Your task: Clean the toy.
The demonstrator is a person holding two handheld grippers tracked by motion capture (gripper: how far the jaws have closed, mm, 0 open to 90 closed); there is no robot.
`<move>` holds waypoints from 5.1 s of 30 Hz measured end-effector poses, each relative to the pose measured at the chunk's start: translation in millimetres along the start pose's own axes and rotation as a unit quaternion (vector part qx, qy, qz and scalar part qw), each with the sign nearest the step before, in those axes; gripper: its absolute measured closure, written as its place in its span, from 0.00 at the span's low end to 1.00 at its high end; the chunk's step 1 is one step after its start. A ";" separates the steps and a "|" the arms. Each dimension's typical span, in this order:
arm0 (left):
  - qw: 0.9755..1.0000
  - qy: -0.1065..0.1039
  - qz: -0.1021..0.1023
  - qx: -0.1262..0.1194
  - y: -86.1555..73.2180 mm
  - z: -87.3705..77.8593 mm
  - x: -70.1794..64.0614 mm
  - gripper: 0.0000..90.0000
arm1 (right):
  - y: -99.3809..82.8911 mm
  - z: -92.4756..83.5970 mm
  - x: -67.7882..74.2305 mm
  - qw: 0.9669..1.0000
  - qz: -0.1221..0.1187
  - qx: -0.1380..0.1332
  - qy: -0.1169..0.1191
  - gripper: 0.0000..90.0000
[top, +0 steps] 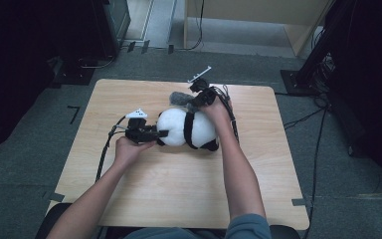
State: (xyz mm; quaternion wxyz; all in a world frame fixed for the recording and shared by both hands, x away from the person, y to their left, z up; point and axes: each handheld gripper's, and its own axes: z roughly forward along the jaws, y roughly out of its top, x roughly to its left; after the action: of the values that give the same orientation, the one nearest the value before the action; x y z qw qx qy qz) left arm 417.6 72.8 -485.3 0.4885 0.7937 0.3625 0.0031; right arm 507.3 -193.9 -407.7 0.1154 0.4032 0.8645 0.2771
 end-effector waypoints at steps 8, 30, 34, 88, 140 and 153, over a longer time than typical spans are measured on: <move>1.000 -0.001 0.001 0.002 0.0 -0.5 -0.1 0.62 | -29.4 -14.1 -33.1 0.998 0.055 -0.006 -0.011 0.86; 1.000 -0.001 -0.009 0.000 -2.0 -1.8 0.1 0.61 | -47.7 -45.5 -48.2 0.993 0.098 -0.060 -0.024 0.86; 1.000 0.001 -0.009 0.002 -1.3 -1.8 -0.4 0.61 | -29.3 -58.2 -34.0 0.994 0.074 -0.077 -0.013 0.87; 1.000 0.000 -0.019 0.012 0.8 -2.9 -1.5 0.62 | -88.9 -13.9 -64.3 0.992 0.116 -0.015 -0.038 0.86; 1.000 0.008 -0.014 -0.001 0.1 -4.6 -4.9 0.65 | -16.1 -27.1 75.9 0.998 -0.020 -0.055 0.033 0.86; 1.000 0.005 -0.014 0.003 1.1 -4.5 -5.2 0.66 | -41.1 -47.2 40.8 0.998 0.011 -0.057 0.008 0.86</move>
State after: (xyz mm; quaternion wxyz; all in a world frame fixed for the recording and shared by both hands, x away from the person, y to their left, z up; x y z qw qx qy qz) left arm 412.8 73.0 -480.3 0.4840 0.7900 0.3764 -0.0007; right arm 434.9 -202.5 -391.5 0.1285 0.4034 0.8436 0.3303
